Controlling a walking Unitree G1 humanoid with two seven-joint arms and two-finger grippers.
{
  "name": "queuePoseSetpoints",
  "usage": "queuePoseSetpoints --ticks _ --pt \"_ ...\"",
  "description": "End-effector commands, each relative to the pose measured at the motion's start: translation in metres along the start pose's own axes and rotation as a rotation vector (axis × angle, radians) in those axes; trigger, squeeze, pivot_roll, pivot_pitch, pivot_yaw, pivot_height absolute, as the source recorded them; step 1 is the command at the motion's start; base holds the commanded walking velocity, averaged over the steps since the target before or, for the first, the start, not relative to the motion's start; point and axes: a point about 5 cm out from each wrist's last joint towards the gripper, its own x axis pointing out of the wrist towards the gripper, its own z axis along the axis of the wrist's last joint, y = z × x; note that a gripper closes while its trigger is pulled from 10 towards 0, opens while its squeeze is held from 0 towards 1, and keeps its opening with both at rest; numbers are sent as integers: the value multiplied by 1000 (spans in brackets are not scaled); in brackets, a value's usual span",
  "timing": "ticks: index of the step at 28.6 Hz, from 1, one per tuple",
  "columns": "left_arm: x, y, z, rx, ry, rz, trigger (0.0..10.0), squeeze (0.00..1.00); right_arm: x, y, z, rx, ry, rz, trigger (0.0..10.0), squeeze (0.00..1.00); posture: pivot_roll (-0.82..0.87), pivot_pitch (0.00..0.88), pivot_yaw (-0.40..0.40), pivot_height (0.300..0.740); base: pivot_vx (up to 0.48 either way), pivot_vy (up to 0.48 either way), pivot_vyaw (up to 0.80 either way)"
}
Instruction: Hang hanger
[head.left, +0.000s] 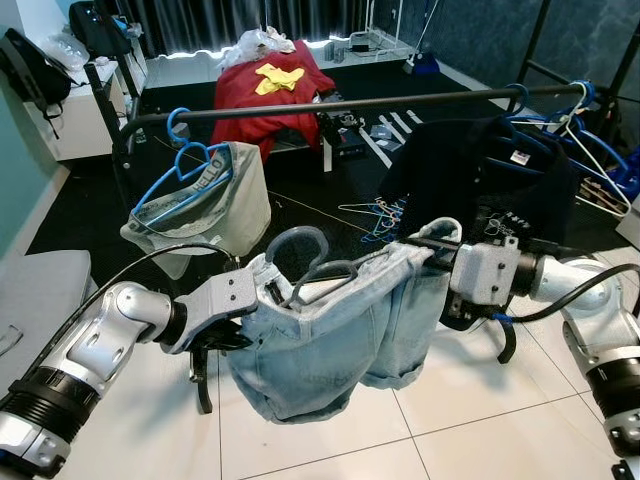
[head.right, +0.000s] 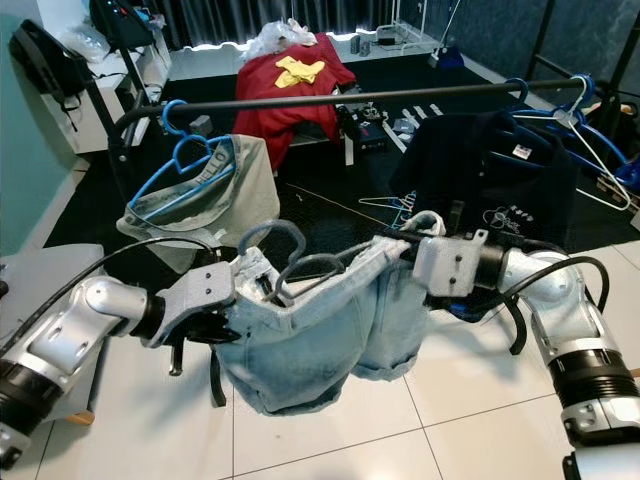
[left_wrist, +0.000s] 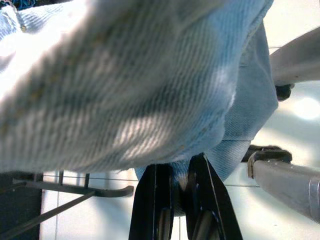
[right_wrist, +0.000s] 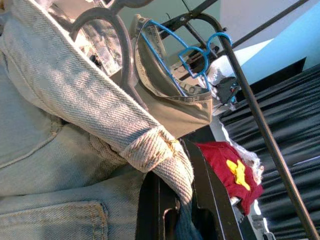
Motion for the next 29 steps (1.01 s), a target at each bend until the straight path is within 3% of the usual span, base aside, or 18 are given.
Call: queuePoseSetpoints --ticks 1,3,6,7,9,10,11,14,15,19,26,27,29 --pt "1 -2 2 48 16 -24 0 0 12 5 12 -51 -72 61 0 0 -59 56 37 740 0 0 0" --pt "4 1 7 67 9 -3 0 0 20 14 16 -40 -109 121 0 0 -59 59 34 740 0 0 0" --pt "5 6 11 53 -27 51 0 0 25 16 18 -4 -132 91 0 0 -57 63 33 740 0 0 0" --pt "3 17 12 -19 -88 178 0 0 21 2 13 74 -123 -86 0 0 -58 66 30 740 0 0 0" --pt "3 17 12 -19 -88 178 0 0 21 2 13 74 -123 -86 0 0 -58 66 30 740 0 0 0" --pt "-2 26 10 -85 -134 295 0 0 11 -14 5 155 -106 -290 0 0 -59 69 29 740 0 0 0" --pt "-10 33 6 -133 -197 391 0 0 -1 -23 -1 223 -93 -449 4588 0 -62 73 35 740 0 0 0" --pt "-16 37 4 -148 -241 440 0 0 -8 -25 -4 252 -85 -521 4627 0 -62 73 37 740 0 0 0" --pt "-20 37 4 -116 -268 441 0 0 -10 -21 -4 253 -82 -518 10000 0 -61 73 38 740 0 0 0" --pt "-22 36 6 -38 -290 414 0 0 -9 -13 -1 244 -91 -475 10000 0 -61 72 37 740 0 0 0" --pt "-22 36 9 -6 -302 401 0 0 -8 -11 1 243 -101 -463 10000 0 -60 71 37 740 0 0 0" --pt "-22 35 10 11 -308 391 0 0 -8 -10 2 239 -110 -447 10000 125 -62 71 38 740 0 0 0" --pt "-22 35 10 11 -308 391 0 0 -8 -10 2 239 -110 -447 10000 125 -62 71 38 740 0 0 0"
